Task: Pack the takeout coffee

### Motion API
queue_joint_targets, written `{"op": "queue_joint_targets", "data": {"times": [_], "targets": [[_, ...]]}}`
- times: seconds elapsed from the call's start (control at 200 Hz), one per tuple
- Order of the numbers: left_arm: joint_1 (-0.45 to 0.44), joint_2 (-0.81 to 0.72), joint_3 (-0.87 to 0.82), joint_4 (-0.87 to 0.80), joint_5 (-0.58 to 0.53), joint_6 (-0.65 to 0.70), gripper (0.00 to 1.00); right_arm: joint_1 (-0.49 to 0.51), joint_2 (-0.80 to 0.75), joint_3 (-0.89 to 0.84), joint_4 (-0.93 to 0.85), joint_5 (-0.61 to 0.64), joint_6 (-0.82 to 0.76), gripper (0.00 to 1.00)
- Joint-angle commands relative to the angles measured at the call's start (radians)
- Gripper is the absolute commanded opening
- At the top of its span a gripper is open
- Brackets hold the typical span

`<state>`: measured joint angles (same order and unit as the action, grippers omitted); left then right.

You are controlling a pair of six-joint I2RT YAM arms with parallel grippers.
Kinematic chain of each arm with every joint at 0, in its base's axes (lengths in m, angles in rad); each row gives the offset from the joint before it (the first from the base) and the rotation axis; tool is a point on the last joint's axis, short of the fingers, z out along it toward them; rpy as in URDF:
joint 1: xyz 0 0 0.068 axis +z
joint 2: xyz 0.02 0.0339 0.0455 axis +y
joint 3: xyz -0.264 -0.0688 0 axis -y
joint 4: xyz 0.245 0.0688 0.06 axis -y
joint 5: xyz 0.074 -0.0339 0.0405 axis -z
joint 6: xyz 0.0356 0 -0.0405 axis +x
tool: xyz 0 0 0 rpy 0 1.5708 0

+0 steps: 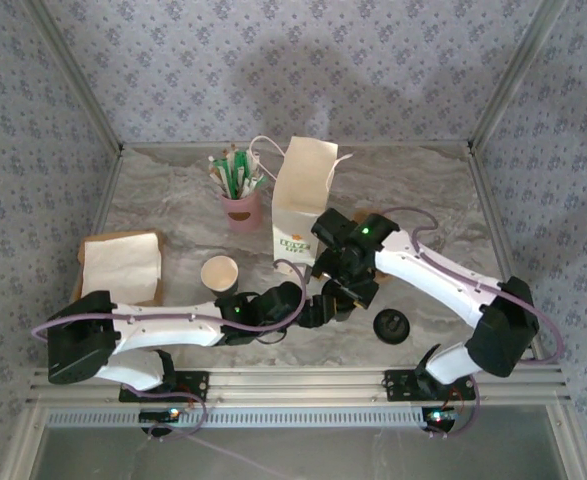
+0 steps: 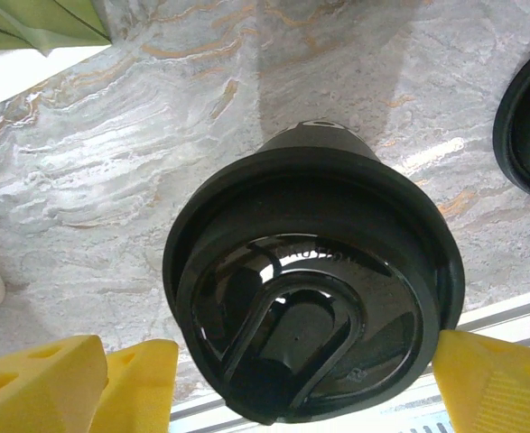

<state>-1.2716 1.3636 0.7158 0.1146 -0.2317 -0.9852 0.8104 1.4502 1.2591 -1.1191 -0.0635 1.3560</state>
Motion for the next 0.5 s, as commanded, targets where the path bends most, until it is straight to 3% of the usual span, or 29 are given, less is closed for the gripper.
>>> {"op": "queue_joint_targets", "data": {"times": [0.0,0.355,0.495], "targets": [[-0.001,0.013,0.008,-0.061,0.027,0.000,0.71,-0.003,-0.068,0.014,-0.004,-0.013,0.011,0.96],[-0.009,-0.068,0.008,-0.116,0.008,0.000,0.72,-0.048,-0.223,-0.023,-0.063,0.114,-0.058,1.00],[-0.009,-0.112,0.012,-0.169,-0.016,0.009,0.72,-0.081,-0.282,-0.058,-0.060,0.166,-0.134,0.94]]}}
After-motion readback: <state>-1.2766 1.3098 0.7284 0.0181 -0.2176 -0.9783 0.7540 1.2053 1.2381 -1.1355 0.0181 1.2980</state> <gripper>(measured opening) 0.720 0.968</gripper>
